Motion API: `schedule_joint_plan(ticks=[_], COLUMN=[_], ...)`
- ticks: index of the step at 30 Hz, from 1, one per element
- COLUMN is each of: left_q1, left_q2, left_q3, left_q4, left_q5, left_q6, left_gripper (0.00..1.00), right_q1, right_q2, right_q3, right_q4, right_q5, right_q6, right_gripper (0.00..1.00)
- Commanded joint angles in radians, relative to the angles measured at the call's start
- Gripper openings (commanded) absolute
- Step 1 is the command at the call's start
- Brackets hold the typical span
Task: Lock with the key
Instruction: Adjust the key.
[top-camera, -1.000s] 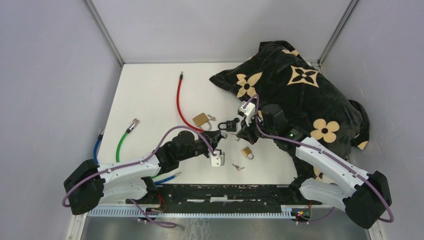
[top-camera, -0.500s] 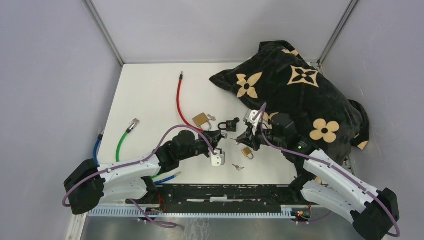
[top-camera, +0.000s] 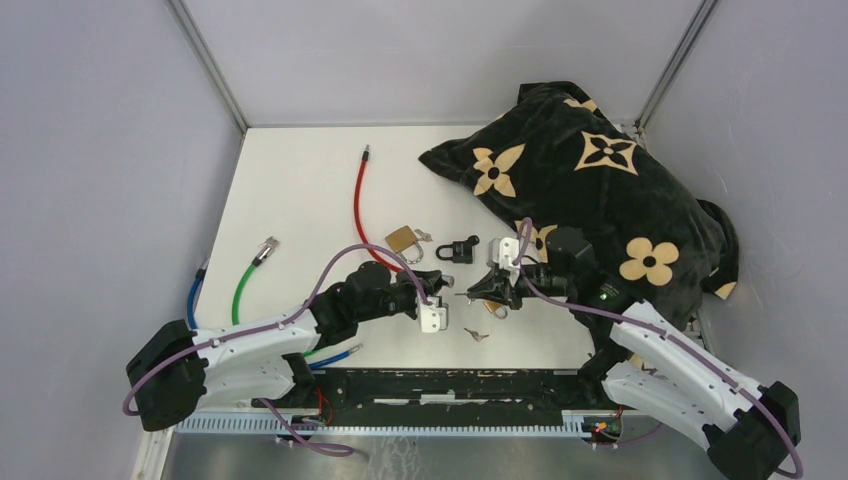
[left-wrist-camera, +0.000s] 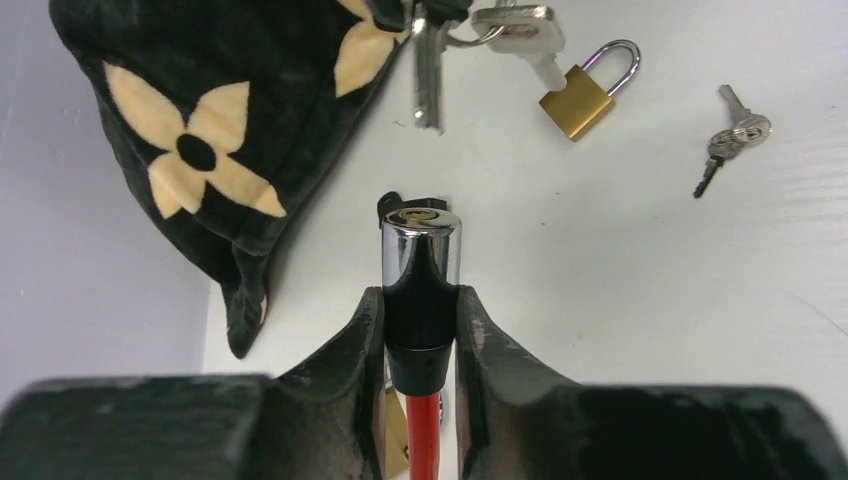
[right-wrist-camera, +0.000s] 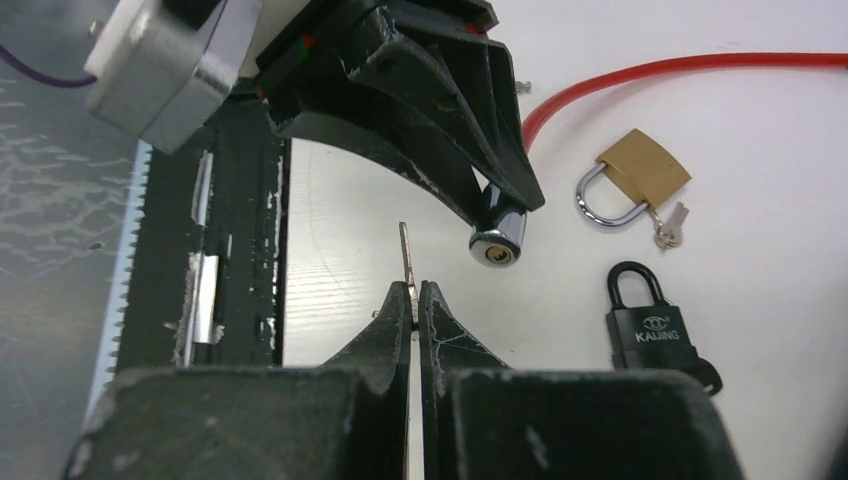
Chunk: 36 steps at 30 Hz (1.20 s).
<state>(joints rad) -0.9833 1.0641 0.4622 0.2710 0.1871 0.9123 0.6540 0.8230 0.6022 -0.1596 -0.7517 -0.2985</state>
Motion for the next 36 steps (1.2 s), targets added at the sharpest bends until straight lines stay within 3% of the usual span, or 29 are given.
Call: schedule_joint_plan(ticks=[1,4,8,12,18,22,27,30,32,34,36], left_q1=[0.006,0.008,0.011,0.012,0.014,0.015,0.016,0.016,0.015,0.016,0.016], left_q2=[-0.043,-0.077,-0.142,-0.194,-0.151,-0.077,-0.022,-0.003,-0.024,-0.086,-0.131], left_q3=[0.011,-0.017,-0.067,-0.104,-0.159,-0.19,-0.179,-0.17,-0.148,-0.103,-0.006], left_q4=[0.009,0.062,0.135,0.186,0.389,0.589,0.672,0.707,0.64,0.456,0.185], left_q5=[0.05,0.049,0.051,0.068,0.136,0.194,0.261,0.261,0.226,0.206,0.201], left_q6=[-0.082,-0.05,0.006,0.108,0.425,0.625,0.735,0.729,0.647,0.509,0.3], left_gripper=[0.33,0.51,0.56,0.56,0.53,0.49,0.45,0.44,0.44,0.45,0.45], right_q1=[-0.012,-0.025,-0.048,-0.074,-0.106,-0.108,-0.108,-0.109,-0.109,-0.108,-0.107], right_q2=[0.106,0.172,0.194,0.196,0.21,0.198,0.188,0.179,0.153,0.099,0.0], right_q3=[0.151,0.191,0.212,0.225,0.192,0.18,0.148,0.146,0.154,0.161,0.112], right_q4=[-0.112,-0.146,-0.116,-0.069,0.101,0.127,0.152,0.134,0.083,0.029,0.078], right_q5=[-0.082,-0.13,-0.19,-0.2,-0.197,-0.157,-0.156,-0.135,-0.093,-0.01,0.049], right_q6=[0.069,0.146,0.266,0.418,0.709,0.753,0.784,0.754,0.681,0.526,0.399], right_gripper=[0.0,0.0,0.0,0.0,0.0,0.0,0.0,0.0,0.0,0.0,0.0])
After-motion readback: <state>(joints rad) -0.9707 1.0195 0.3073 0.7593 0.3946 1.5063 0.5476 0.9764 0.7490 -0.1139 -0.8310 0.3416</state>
